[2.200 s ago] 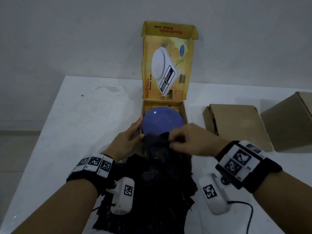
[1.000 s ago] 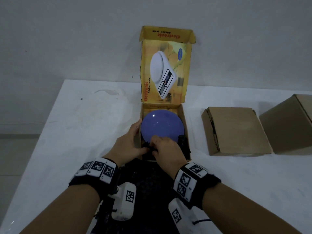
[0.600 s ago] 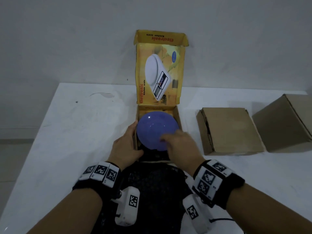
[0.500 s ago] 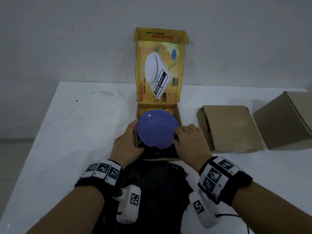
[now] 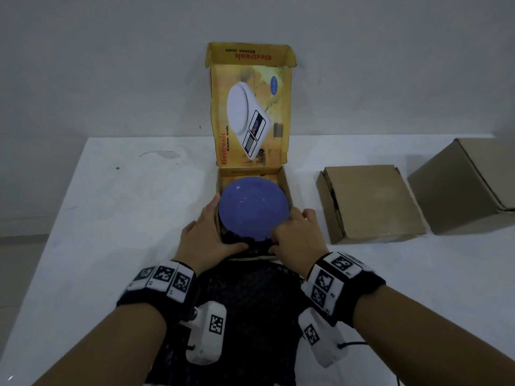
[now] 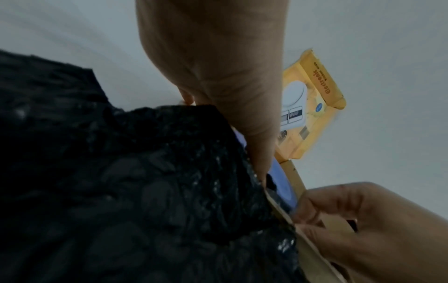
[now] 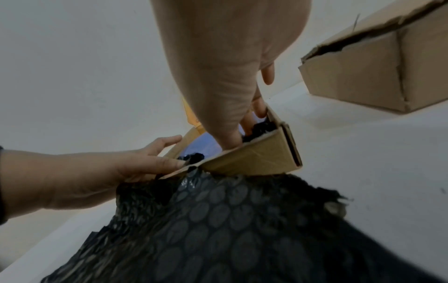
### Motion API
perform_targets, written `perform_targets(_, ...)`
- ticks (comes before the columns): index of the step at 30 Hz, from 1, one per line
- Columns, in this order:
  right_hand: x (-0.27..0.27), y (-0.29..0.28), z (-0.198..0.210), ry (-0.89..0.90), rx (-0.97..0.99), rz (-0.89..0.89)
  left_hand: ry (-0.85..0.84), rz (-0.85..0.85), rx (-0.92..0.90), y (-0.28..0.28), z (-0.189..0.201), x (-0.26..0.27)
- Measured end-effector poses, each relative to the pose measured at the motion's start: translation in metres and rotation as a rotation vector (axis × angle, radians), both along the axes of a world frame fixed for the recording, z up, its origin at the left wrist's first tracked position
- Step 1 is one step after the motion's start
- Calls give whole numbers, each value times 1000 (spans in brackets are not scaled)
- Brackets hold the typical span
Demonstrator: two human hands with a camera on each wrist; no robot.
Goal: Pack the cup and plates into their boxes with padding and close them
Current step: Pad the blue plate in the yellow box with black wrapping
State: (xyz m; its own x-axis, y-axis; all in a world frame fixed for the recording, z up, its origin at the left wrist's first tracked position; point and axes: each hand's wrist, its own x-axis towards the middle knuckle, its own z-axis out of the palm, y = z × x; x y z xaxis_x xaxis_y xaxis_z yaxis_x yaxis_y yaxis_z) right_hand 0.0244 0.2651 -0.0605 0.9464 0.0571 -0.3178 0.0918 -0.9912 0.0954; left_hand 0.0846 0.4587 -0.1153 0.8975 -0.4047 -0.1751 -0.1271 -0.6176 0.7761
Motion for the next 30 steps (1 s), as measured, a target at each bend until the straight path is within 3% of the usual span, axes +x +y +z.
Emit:
perform_targets(4, -6, 2, 2, -141, 87, 77, -19, 30, 27, -3, -2, -2)
perform_targets(6, -15, 2, 7, -229, 305, 178, -16, 19, 20, -1, -2, 0)
perform_targets(8, -28, 5, 14, -73, 522, 289, 12, -12, -21, 3, -2, 2)
perform_targets(11, -45, 7, 8, 192, 441, 444, 71, -51, -77, 11, -3, 7)
perform_targets(15, -51, 2, -4, 112, 444, 485, 108, -56, -109, 14, -2, 8)
perform_targets(19, -44, -2, 16, 70, 588, 393, 107, -45, -115, 14, -2, 7)
perform_targets(23, -23, -11, 34, -71, 697, 144, 82, -47, -103, 13, -2, 8)
perform_targets(27, 2, -28, 34, -347, 731, -217, 117, -47, -144, 14, 1, 8)
perform_targets(30, 18, -34, 37, -364, 698, -323, 170, -29, -175, 14, 6, 9)
